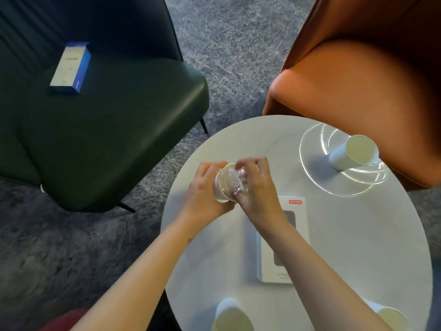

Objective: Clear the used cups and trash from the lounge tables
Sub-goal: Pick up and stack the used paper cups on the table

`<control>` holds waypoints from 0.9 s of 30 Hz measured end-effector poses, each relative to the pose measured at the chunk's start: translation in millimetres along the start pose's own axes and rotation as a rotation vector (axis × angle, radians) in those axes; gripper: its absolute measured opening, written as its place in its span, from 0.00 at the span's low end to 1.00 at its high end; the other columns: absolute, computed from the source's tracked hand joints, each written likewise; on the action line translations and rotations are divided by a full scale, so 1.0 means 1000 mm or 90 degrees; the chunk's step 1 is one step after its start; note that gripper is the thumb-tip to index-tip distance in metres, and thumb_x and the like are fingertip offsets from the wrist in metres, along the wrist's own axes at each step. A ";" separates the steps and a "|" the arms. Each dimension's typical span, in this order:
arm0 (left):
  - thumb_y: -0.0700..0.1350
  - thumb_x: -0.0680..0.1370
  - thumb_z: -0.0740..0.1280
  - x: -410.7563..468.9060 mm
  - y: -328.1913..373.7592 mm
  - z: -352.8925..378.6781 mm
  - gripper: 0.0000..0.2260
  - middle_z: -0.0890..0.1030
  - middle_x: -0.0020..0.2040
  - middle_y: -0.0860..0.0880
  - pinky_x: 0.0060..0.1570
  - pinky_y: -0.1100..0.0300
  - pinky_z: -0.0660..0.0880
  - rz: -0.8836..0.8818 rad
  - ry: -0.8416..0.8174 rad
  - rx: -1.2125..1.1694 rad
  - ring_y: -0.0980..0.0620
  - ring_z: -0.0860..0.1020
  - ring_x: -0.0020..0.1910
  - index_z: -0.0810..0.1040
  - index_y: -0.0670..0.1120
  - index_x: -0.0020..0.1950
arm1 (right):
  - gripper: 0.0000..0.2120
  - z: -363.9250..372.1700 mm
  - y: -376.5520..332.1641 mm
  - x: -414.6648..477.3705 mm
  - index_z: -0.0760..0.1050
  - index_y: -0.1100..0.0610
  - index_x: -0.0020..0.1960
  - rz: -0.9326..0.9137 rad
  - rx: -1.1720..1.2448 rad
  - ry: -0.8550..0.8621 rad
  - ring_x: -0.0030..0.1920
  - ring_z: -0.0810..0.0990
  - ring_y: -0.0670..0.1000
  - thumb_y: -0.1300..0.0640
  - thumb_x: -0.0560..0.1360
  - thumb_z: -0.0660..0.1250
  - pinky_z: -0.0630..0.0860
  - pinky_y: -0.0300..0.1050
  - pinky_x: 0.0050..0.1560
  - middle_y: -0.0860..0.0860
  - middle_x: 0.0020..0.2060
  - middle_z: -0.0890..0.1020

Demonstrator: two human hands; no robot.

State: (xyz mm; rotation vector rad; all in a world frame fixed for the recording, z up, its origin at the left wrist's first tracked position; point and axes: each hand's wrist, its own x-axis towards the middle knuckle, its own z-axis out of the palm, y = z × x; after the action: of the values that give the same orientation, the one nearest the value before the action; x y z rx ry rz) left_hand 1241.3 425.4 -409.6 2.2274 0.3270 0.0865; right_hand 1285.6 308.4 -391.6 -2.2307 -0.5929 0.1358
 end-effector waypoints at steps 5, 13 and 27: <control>0.41 0.58 0.80 -0.004 0.006 0.003 0.31 0.74 0.54 0.49 0.44 0.82 0.63 -0.006 0.012 -0.008 0.57 0.73 0.46 0.75 0.45 0.58 | 0.07 -0.016 -0.003 -0.004 0.76 0.62 0.47 0.021 -0.005 -0.139 0.40 0.76 0.54 0.68 0.71 0.64 0.65 0.32 0.41 0.53 0.41 0.79; 0.39 0.62 0.78 -0.010 0.016 0.004 0.29 0.74 0.56 0.45 0.48 0.81 0.64 0.025 0.005 -0.003 0.58 0.71 0.48 0.73 0.42 0.60 | 0.18 -0.029 -0.010 -0.017 0.73 0.51 0.53 -0.059 -0.201 -0.294 0.59 0.67 0.50 0.47 0.78 0.46 0.51 0.47 0.58 0.49 0.53 0.79; 0.47 0.63 0.78 -0.054 0.019 0.006 0.31 0.74 0.56 0.52 0.53 0.60 0.72 -0.061 0.053 -0.048 0.54 0.73 0.53 0.69 0.49 0.62 | 0.15 -0.047 -0.019 -0.073 0.75 0.52 0.55 -0.110 -0.156 -0.072 0.65 0.60 0.51 0.47 0.71 0.63 0.53 0.49 0.63 0.53 0.62 0.73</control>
State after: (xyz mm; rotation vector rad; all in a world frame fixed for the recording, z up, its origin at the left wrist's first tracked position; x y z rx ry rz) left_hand 1193.9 395.5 -395.7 2.1342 0.4673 0.1374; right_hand 1227.4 253.7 -353.5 -2.4041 -0.9027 0.1051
